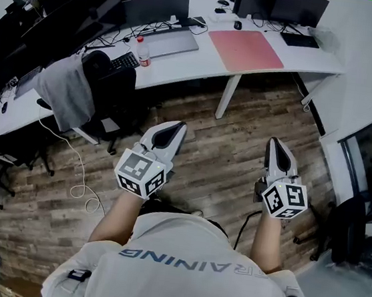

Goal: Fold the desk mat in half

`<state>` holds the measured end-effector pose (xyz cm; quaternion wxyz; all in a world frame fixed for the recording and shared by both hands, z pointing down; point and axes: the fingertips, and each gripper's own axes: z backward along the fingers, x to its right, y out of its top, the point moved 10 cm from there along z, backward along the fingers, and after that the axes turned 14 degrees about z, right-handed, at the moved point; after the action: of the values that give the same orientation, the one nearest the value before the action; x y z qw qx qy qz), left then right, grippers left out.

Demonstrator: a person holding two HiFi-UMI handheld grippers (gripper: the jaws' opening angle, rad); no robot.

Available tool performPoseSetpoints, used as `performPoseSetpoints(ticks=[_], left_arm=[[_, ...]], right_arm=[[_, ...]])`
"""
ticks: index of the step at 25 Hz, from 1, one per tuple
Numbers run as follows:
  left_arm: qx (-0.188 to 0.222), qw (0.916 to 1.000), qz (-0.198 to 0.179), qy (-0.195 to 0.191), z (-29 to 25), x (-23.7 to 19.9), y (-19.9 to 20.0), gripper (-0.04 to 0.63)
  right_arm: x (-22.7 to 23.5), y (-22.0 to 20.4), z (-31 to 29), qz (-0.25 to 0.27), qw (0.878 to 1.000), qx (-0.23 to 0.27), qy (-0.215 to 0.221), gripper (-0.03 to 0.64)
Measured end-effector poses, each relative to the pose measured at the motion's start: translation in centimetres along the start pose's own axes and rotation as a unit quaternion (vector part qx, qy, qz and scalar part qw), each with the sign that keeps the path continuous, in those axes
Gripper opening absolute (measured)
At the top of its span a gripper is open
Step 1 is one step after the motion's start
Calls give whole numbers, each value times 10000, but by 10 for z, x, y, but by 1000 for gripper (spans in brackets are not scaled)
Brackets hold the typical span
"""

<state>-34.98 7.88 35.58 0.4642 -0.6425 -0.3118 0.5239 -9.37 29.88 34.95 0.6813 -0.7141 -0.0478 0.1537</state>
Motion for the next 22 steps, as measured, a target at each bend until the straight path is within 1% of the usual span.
performPoseSetpoints(ticks=[3, 10, 15, 22], left_arm=[[21, 10000, 19, 16, 1, 4, 0, 3], [51, 10000, 55, 37, -2, 20, -8, 2], [2, 10000, 46, 54, -11, 35, -16, 2], [-133, 9996, 257, -23, -28, 38, -21, 2]], right_arm=[[3, 0, 2, -124, 9999, 78, 58, 15], [16, -7, 14, -140, 9999, 13, 96, 15], [31, -15, 25, -153, 9998, -21, 80, 15], [44, -27, 28, -295, 9994, -157, 4, 15]])
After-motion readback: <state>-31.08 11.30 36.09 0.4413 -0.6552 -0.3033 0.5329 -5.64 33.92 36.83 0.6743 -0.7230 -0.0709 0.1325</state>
